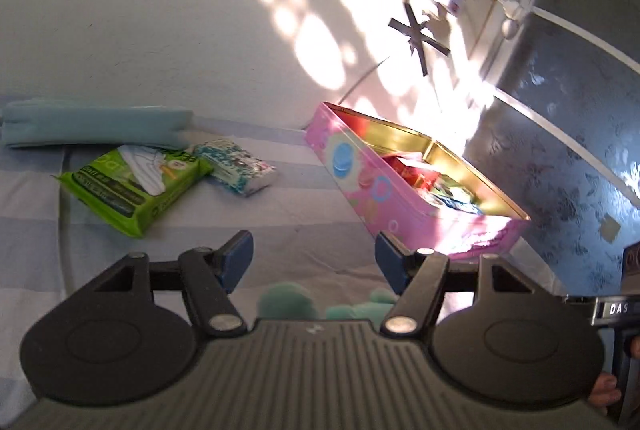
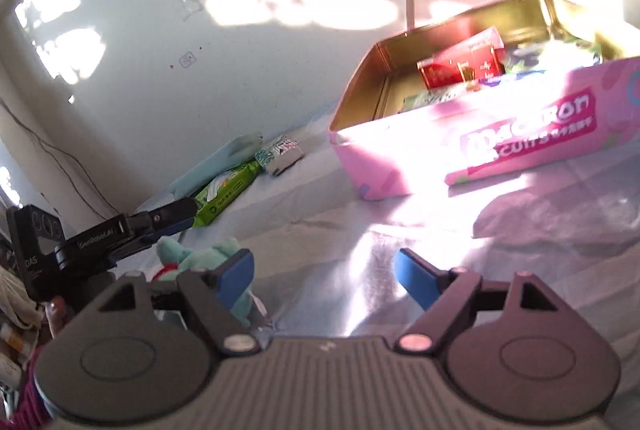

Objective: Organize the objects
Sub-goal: 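Close both grippers on the teal teddy bear and lift it, then lower the teal teddy bear into the tin and open both grippers, then move both grippers to the light-blue pencil case and close on it, then carry the pencil case into the pink tin and open both grippers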

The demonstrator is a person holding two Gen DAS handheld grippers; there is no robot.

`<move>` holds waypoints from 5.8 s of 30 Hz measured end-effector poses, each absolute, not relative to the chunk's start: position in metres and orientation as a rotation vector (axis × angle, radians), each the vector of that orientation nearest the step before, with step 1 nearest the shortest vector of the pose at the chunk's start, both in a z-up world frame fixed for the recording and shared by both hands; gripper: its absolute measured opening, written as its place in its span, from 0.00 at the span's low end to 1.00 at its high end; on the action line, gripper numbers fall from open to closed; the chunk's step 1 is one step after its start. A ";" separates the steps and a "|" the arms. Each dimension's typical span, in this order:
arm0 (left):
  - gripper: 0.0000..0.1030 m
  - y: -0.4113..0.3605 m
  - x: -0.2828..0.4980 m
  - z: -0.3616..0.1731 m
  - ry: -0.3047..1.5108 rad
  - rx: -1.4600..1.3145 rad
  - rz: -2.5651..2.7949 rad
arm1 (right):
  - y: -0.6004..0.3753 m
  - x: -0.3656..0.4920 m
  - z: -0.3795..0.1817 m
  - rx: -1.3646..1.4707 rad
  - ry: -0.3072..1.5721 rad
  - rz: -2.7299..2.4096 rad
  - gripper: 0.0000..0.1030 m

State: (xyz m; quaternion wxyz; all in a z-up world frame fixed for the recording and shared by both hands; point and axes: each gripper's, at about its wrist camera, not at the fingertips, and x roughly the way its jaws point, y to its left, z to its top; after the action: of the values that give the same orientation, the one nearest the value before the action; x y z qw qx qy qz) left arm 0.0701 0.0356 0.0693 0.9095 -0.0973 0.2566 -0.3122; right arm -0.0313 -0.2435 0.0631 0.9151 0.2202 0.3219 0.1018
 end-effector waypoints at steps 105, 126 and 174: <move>0.69 0.120 0.107 0.043 0.612 -0.258 0.101 | -0.095 0.189 0.061 0.283 0.686 0.358 0.65; 0.71 0.158 0.107 0.048 0.550 -0.386 0.252 | -0.103 0.238 0.057 0.537 0.827 0.464 0.29; 0.66 -0.051 0.131 0.128 0.597 -0.243 -0.579 | -0.278 -0.006 0.111 -0.095 0.378 0.198 0.76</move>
State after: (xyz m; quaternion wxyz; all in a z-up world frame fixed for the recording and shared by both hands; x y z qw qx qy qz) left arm 0.1313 -0.0513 0.1282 0.9077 -0.1176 0.2894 -0.2803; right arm -0.0056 -0.2777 0.1107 0.9762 -0.0472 0.1875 0.0984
